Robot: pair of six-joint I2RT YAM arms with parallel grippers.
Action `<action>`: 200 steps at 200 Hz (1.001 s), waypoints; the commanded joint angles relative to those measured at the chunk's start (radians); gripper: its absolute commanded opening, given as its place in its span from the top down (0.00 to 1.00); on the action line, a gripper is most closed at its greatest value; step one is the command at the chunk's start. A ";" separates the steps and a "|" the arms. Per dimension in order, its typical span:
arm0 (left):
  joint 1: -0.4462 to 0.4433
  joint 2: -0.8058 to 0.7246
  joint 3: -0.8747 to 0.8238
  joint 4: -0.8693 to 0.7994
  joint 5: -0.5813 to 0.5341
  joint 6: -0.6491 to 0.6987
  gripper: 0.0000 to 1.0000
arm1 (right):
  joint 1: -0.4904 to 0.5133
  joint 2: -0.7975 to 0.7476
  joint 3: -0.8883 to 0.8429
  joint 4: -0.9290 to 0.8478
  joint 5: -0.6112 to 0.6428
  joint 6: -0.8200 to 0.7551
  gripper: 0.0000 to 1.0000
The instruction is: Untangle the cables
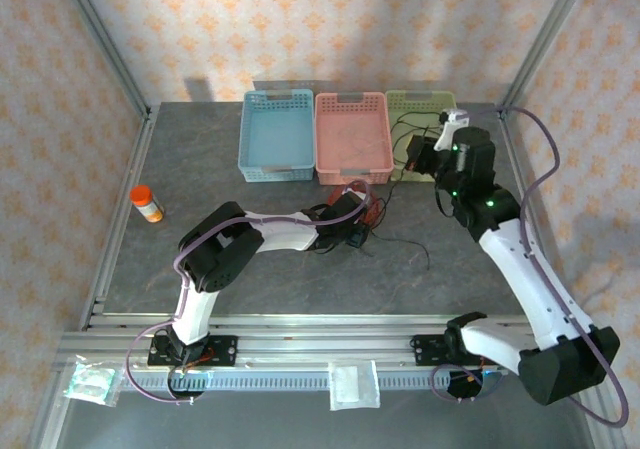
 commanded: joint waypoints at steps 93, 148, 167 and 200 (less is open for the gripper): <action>-0.001 0.073 -0.022 -0.071 -0.043 -0.022 0.61 | -0.003 -0.078 0.305 -0.051 0.074 -0.120 1.00; -0.002 0.066 -0.045 -0.063 -0.043 -0.028 0.61 | -0.002 -0.085 0.387 -0.061 0.172 -0.147 1.00; -0.002 0.023 -0.059 -0.049 -0.036 -0.029 0.62 | -0.002 -0.074 0.390 -0.071 0.286 -0.138 1.00; -0.004 -0.107 -0.062 -0.025 -0.046 -0.011 0.59 | -0.003 -0.042 0.378 -0.041 0.395 -0.083 1.00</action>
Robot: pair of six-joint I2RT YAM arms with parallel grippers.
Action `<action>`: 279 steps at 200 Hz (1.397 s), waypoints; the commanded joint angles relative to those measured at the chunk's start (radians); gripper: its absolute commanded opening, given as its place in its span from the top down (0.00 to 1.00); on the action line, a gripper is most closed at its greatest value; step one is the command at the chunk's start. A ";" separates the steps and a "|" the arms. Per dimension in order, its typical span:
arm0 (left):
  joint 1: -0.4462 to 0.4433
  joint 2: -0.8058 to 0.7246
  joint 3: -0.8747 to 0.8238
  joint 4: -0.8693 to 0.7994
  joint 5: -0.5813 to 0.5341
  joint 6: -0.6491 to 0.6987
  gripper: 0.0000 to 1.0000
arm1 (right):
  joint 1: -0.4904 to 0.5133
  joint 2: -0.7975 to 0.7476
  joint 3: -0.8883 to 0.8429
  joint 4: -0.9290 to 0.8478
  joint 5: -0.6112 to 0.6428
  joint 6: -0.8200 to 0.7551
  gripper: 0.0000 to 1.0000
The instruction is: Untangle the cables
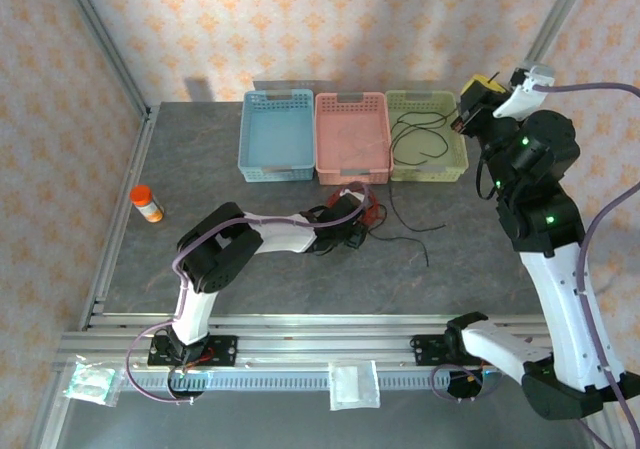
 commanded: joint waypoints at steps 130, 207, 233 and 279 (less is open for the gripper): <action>0.111 -0.533 -0.103 0.111 -0.114 -0.064 0.36 | -0.096 0.391 0.213 0.097 0.211 0.097 1.00; 0.216 -0.481 -0.083 0.168 -0.007 -0.168 0.34 | -0.234 0.685 0.437 0.087 0.089 0.118 1.00; 0.215 -0.454 -0.069 0.158 0.017 -0.164 0.34 | -0.261 0.771 0.477 0.090 0.057 0.122 1.00; 0.211 -0.332 0.022 0.073 0.108 -0.132 0.34 | -0.289 0.961 0.581 0.059 -0.032 0.142 1.00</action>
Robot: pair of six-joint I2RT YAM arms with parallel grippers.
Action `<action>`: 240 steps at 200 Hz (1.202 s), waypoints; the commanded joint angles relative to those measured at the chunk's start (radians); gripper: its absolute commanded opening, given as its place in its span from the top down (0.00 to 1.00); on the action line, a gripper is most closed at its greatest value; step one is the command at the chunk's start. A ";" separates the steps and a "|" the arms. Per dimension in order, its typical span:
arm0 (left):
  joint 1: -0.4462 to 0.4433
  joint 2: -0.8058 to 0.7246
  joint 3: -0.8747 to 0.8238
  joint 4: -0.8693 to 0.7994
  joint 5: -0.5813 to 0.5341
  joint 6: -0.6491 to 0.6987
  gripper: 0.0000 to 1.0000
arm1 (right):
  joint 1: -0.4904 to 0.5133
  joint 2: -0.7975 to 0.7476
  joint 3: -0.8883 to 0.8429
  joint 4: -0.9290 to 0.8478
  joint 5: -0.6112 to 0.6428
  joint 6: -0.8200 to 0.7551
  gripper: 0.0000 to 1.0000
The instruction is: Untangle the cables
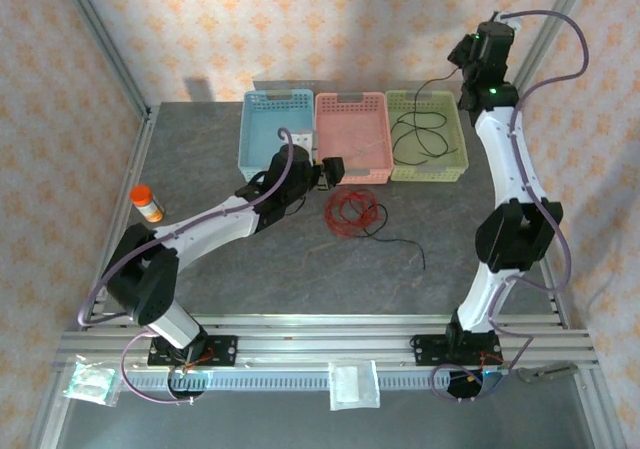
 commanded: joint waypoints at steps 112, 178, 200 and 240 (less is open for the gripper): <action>-0.091 0.224 0.207 -0.269 -0.022 0.104 0.33 | -0.017 0.355 0.071 -0.217 -0.066 0.103 1.00; -0.094 0.218 0.162 -0.257 -0.047 0.080 0.33 | -0.017 0.312 0.047 -0.241 -0.094 0.054 0.58; -0.095 0.211 0.150 -0.254 -0.060 0.074 0.33 | -0.017 0.266 0.015 -0.240 -0.071 0.038 0.44; -0.095 0.172 0.099 -0.223 -0.106 0.053 0.33 | -0.012 0.128 -0.074 -0.223 -0.012 -0.001 0.30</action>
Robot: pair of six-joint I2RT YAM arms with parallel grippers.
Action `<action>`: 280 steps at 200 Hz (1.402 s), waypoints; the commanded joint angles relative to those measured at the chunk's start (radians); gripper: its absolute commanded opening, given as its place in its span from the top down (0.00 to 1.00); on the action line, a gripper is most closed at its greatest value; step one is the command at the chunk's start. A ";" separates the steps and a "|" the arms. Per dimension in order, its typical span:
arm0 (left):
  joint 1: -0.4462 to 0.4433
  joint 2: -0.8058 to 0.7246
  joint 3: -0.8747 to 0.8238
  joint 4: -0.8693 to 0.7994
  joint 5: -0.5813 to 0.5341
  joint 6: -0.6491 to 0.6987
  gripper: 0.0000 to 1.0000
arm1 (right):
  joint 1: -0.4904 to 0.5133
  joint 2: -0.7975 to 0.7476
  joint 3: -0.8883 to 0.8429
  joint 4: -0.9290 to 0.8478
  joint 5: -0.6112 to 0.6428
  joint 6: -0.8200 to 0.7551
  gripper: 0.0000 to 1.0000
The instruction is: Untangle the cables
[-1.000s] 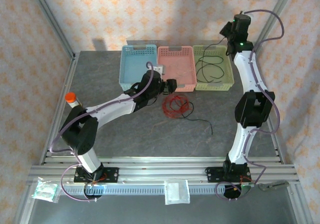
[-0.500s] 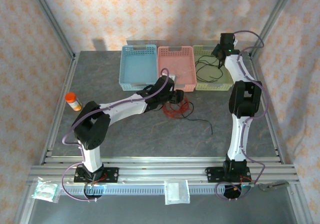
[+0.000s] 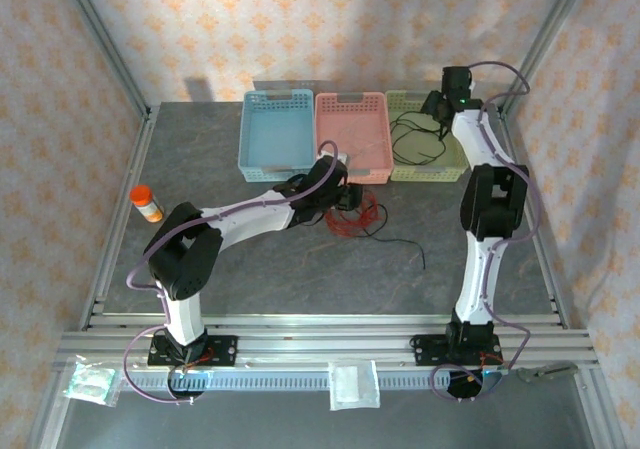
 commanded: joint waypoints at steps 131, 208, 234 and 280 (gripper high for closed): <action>0.096 -0.144 -0.313 0.218 0.040 -0.209 0.38 | 0.218 -0.822 -0.865 0.138 0.018 0.075 0.54; 0.014 -0.098 -0.206 0.205 0.034 -0.078 0.42 | 0.140 -0.681 -0.859 0.203 0.072 0.086 0.69; -0.034 -0.088 -0.157 0.203 0.020 -0.027 0.42 | 0.099 -0.477 -0.657 0.186 0.115 0.033 0.73; -0.036 -0.099 -0.167 0.247 0.030 -0.044 0.42 | 0.055 -0.093 -0.200 0.086 0.160 -0.040 0.79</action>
